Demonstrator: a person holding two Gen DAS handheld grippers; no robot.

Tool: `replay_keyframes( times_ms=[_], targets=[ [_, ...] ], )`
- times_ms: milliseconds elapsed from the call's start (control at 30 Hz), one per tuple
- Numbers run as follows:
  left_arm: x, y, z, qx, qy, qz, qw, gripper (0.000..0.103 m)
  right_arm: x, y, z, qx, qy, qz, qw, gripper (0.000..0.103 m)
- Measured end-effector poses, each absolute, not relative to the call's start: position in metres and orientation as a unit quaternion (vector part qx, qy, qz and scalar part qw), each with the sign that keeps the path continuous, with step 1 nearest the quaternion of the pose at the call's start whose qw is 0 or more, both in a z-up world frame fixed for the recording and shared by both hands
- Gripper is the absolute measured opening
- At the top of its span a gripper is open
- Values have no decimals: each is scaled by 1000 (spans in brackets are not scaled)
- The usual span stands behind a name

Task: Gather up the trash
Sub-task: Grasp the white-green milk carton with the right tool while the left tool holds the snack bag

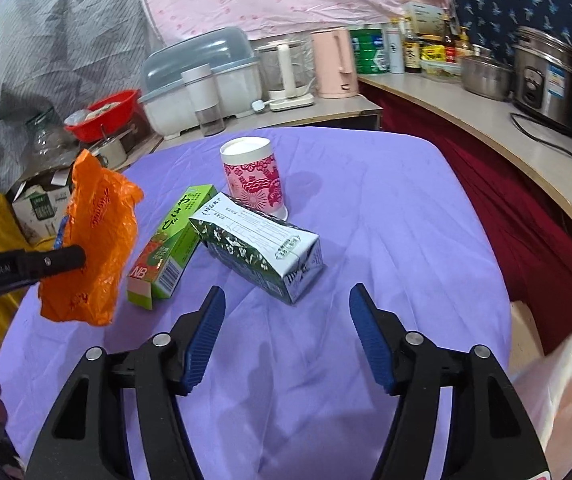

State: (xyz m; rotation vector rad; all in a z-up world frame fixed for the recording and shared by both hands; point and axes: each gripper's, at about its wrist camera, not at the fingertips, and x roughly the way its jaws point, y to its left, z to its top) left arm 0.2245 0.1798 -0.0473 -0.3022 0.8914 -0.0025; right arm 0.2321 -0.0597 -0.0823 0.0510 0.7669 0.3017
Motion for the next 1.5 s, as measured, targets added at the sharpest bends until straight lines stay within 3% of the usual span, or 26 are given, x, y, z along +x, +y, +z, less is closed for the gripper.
replay_keyframes(
  times_ms=[333, 700, 1067, 1500],
  targets=[
    [248, 192, -61, -160, 444, 18, 882, 25, 283, -46, -101, -11, 393, 207, 896, 74],
    [260, 194, -76, -162, 458, 22, 874, 25, 316, -31, -117, -17, 409, 262, 874, 75],
    [250, 184, -77, -159, 466, 10, 871, 25, 286, -28, -114, -13, 416, 273, 867, 57],
    [207, 149, -67, -141, 471, -30, 870, 25, 203, -69, -106, 54, 430, 202, 878, 55]
  ],
)
